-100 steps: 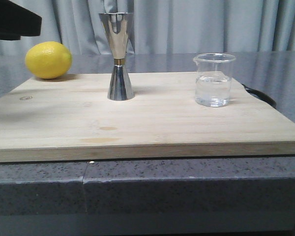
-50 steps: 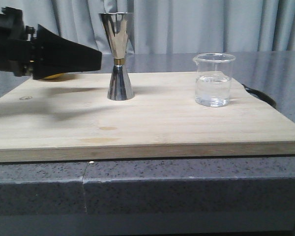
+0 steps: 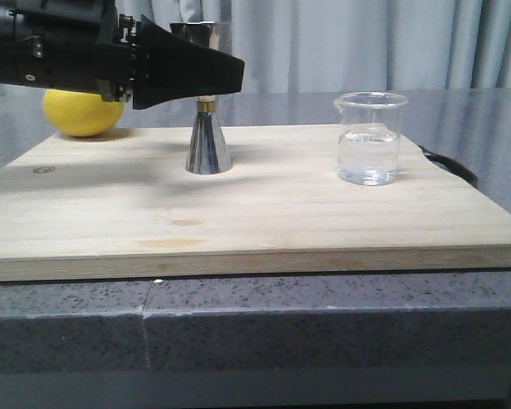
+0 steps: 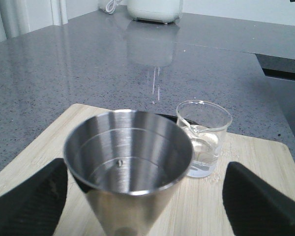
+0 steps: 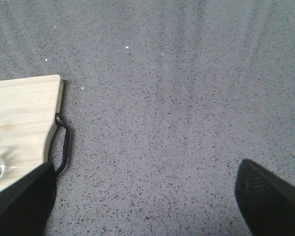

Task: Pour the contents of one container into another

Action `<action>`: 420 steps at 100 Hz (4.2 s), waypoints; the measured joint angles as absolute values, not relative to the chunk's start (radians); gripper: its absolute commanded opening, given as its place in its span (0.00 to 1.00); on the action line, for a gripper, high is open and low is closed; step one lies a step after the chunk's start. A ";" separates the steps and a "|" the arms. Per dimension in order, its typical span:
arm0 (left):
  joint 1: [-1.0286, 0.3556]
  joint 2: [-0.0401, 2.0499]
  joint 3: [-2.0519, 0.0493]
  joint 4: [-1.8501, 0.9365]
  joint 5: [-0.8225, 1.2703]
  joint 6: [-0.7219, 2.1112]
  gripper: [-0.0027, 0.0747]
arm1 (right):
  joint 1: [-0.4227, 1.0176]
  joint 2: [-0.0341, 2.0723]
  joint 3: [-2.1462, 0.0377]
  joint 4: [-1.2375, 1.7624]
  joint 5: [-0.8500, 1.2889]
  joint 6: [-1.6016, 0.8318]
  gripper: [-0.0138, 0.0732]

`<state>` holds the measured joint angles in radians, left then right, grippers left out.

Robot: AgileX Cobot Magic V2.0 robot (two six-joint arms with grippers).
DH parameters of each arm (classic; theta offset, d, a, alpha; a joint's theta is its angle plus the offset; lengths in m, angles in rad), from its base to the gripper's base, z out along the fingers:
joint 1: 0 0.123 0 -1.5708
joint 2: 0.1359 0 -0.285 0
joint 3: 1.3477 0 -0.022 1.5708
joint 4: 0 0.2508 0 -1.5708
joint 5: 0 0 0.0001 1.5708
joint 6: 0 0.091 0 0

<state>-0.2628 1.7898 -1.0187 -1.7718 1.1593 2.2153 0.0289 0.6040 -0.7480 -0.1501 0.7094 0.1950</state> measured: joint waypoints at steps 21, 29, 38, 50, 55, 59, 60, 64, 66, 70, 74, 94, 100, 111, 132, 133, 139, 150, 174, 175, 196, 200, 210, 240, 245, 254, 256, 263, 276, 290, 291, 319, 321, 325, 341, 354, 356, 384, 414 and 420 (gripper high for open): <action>-0.263 1.790 -1.021 -1.772 1.159 2.215 0.44 | 0.029 0.606 -0.748 -0.150 0.709 0.195 0.93; -0.263 1.790 -1.021 -1.772 1.159 2.215 0.39 | 0.029 0.606 -0.748 -0.150 0.709 0.195 0.93; -0.263 1.790 -1.021 -1.772 1.159 2.215 0.37 | 0.029 0.606 -0.748 -0.150 0.709 0.195 0.93; -0.263 1.790 -1.025 -1.770 1.157 2.213 0.36 | 0.029 0.606 -0.748 -0.150 0.711 0.195 0.93; -0.263 1.790 -1.030 -1.768 1.157 2.204 0.36 | 0.029 0.606 -0.748 -0.150 0.711 0.195 0.93; -0.263 1.790 -1.039 -1.768 1.157 2.189 0.36 | 0.029 0.606 -0.748 -0.150 0.711 0.195 0.93; -0.263 1.790 -1.041 -1.766 1.157 2.182 0.36 | 0.029 0.606 -0.748 -0.150 0.711 0.195 0.93; -0.263 1.790 -1.056 -1.766 1.157 2.166 0.36 | 0.029 0.606 -0.748 -0.150 0.711 0.195 0.93; -0.263 1.790 -1.061 -1.764 1.157 2.156 0.36 | 0.029 0.606 -0.748 -0.150 0.711 0.195 0.93; -0.263 1.790 -1.078 -1.764 1.157 2.132 0.36 | 0.029 0.606 -0.748 -0.150 0.711 0.195 0.93; -0.263 1.790 -1.096 -1.764 1.157 2.113 0.36 | 0.029 0.606 -0.748 -0.150 0.711 0.195 0.93; -0.263 1.790 -1.167 -1.764 1.157 2.045 0.36 | 0.031 0.606 -0.748 -0.117 0.686 0.160 0.93; -0.263 1.779 -1.182 -1.764 1.157 2.031 0.36 | 0.042 0.608 -0.750 -0.093 0.671 0.135 0.93; -0.263 1.744 -1.191 -1.764 1.157 2.022 0.36 | 0.077 0.637 -0.768 -0.063 0.659 0.107 0.93; -0.263 1.671 -1.191 -1.762 1.163 1.981 0.36 | 0.190 0.740 -0.815 -0.054 0.652 0.072 0.93; -0.263 1.668 -1.191 -1.762 1.163 1.981 0.36 | 0.194 0.744 -0.816 -0.054 0.652 0.070 0.93; -0.263 1.654 -1.185 -1.761 1.163 1.976 0.36 | 0.235 0.783 -0.830 -0.053 0.647 0.064 0.93; -0.263 1.625 -1.143 -1.761 1.165 1.975 0.36 | 0.306 0.846 -0.849 -0.053 0.641 0.056 0.93; -0.261 1.612 -1.051 -1.753 1.164 2.013 0.36 | 0.441 0.972 -0.851 -0.047 0.593 0.048 0.93; -0.261 1.612 -1.051 -1.753 1.164 2.015 0.36 | 0.444 0.975 -0.851 -0.047 0.591 0.048 0.93; -0.261 1.611 -1.051 -1.753 1.164 2.021 0.36 | 0.503 1.005 -0.760 -0.021 0.381 0.046 0.93; -0.261 1.611 -1.051 -1.753 1.164 2.021 0.36 | 0.505 1.005 -0.726 -0.015 0.320 0.046 0.93; -0.261 1.611 -1.051 -1.753 1.164 2.021 0.36 | 0.507 1.007 -0.642 0.000 0.160 0.046 0.93; -0.261 1.611 -1.051 -1.753 1.164 2.023 0.36 | 0.507 1.062 -0.394 -0.012 -0.391 0.046 0.93; -0.261 1.611 -1.051 -1.753 1.164 2.023 0.36 | 0.507 1.087 -0.365 -0.014 -0.469 0.046 0.93; -0.261 1.611 -1.051 -1.753 1.164 2.023 0.36 | 0.507 1.148 -0.334 -0.014 -0.584 0.046 0.93; -0.261 1.611 -1.051 -1.753 1.164 2.023 0.36 | 0.507 1.164 -0.331 -0.014 -0.604 0.046 0.93; -0.261 1.611 -1.051 -1.753 1.164 2.023 0.36 | 0.507 1.221 -0.327 -0.014 -0.665 0.046 0.93; -0.261 1.611 -1.051 -1.753 1.164 2.023 0.36 | 0.507 1.328 -0.327 -0.014 -0.781 0.046 0.93; -0.261 1.611 -1.051 -1.753 1.164 2.023 0.36 | 0.505 1.430 -0.327 -0.014 -0.920 0.046 0.93; -0.261 1.611 -1.051 -1.753 1.164 2.023 0.36 | 0.505 1.438 -0.327 -0.014 -0.932 0.046 0.93; -0.261 1.611 -1.051 -1.753 1.164 2.023 0.36 | 0.463 1.530 -0.327 -0.014 -1.051 0.011 0.93; -0.261 1.611 -1.051 -1.753 1.164 2.023 0.36 | 0.463 1.532 -0.329 -0.014 -1.054 0.011 0.93; -0.261 1.611 -1.051 -1.753 1.164 2.023 0.36 | 0.463 1.536 -0.331 -0.014 -1.056 0.009 0.93; -0.261 1.611 -1.051 -1.753 1.164 2.023 0.36 | 0.463 1.562 -0.355 -0.020 -1.059 0.000 0.93; -0.261 1.611 -1.051 -1.753 1.164 2.023 0.36 | 0.463 1.570 -0.363 -0.022 -1.059 0.000 0.86; -0.261 1.611 -1.051 -1.753 1.164 2.023 0.36 | 0.463 1.570 -0.363 -0.022 -1.059 0.000 0.84; -0.261 1.611 -1.051 -1.753 1.164 2.023 0.36 | 0.463 1.571 -0.363 -0.022 -1.027 0.000 0.55; -0.261 1.611 -1.051 -1.753 1.164 2.023 0.36 | 0.463 1.571 -0.366 -0.024 -1.008 0.000 0.53; -0.261 1.611 -1.051 -1.753 1.164 2.023 0.36 | 0.463 1.562 -0.366 -0.024 -0.995 0.000 0.53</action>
<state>-0.2608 1.6111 -1.0512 -1.7528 1.1637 2.0227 0.4625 1.5623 -0.3657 -0.0239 -0.9951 0.0000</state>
